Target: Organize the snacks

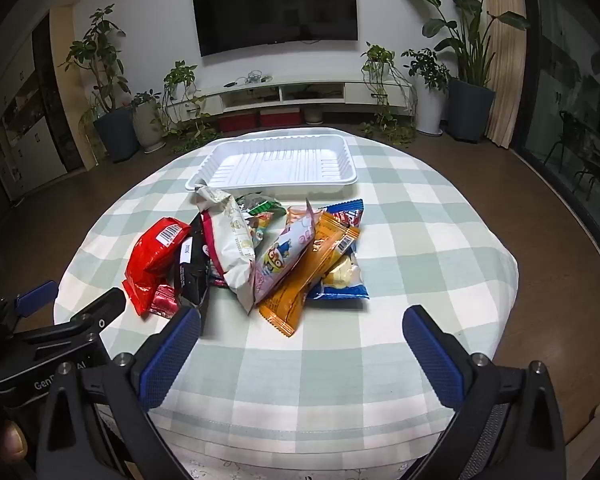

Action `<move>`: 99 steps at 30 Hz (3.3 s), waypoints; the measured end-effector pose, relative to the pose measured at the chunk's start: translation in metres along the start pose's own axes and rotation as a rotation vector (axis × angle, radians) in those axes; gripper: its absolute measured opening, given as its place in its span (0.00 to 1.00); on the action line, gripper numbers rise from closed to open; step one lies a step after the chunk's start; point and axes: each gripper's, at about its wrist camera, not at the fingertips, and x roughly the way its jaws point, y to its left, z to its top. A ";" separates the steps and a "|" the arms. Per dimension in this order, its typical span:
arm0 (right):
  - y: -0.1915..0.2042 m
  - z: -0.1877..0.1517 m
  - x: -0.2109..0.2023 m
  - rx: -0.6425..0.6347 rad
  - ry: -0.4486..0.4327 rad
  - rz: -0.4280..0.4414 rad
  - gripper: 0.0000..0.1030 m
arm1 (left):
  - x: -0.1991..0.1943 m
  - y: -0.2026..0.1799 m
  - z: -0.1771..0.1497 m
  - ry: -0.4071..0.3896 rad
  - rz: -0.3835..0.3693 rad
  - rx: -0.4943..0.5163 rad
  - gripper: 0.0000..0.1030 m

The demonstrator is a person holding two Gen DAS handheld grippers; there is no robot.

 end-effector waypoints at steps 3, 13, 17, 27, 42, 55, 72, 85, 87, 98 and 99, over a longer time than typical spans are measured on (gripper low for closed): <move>0.000 0.000 0.000 -0.002 0.000 -0.001 1.00 | 0.000 0.001 0.000 -0.001 0.000 -0.003 1.00; 0.001 0.000 0.000 -0.007 0.003 -0.004 1.00 | 0.000 0.004 0.001 0.002 -0.002 -0.006 1.00; 0.000 -0.001 -0.001 -0.008 0.003 -0.003 1.00 | 0.001 0.002 0.001 0.005 -0.002 -0.006 1.00; 0.000 0.000 0.000 -0.005 0.006 -0.007 1.00 | 0.002 0.004 -0.002 0.006 0.000 -0.005 1.00; -0.002 -0.004 0.001 -0.006 0.010 -0.012 1.00 | 0.005 0.002 -0.004 0.008 0.004 -0.004 1.00; -0.003 -0.002 0.003 -0.002 0.030 -0.022 1.00 | 0.005 0.002 -0.003 0.010 0.004 -0.004 1.00; -0.004 -0.003 0.005 0.001 0.039 -0.025 1.00 | 0.007 0.002 -0.006 0.012 0.004 -0.004 1.00; -0.004 -0.003 0.005 0.002 0.042 -0.024 1.00 | 0.012 0.003 -0.013 0.013 0.005 -0.003 1.00; -0.004 -0.003 0.005 0.002 0.043 -0.024 1.00 | 0.012 0.003 -0.013 0.014 0.004 -0.003 1.00; -0.004 -0.002 0.005 0.001 0.044 -0.023 1.00 | 0.014 0.009 -0.017 -0.002 -0.025 -0.014 1.00; -0.004 -0.002 0.005 0.002 0.041 -0.024 1.00 | 0.014 0.012 -0.017 -0.011 -0.054 -0.025 1.00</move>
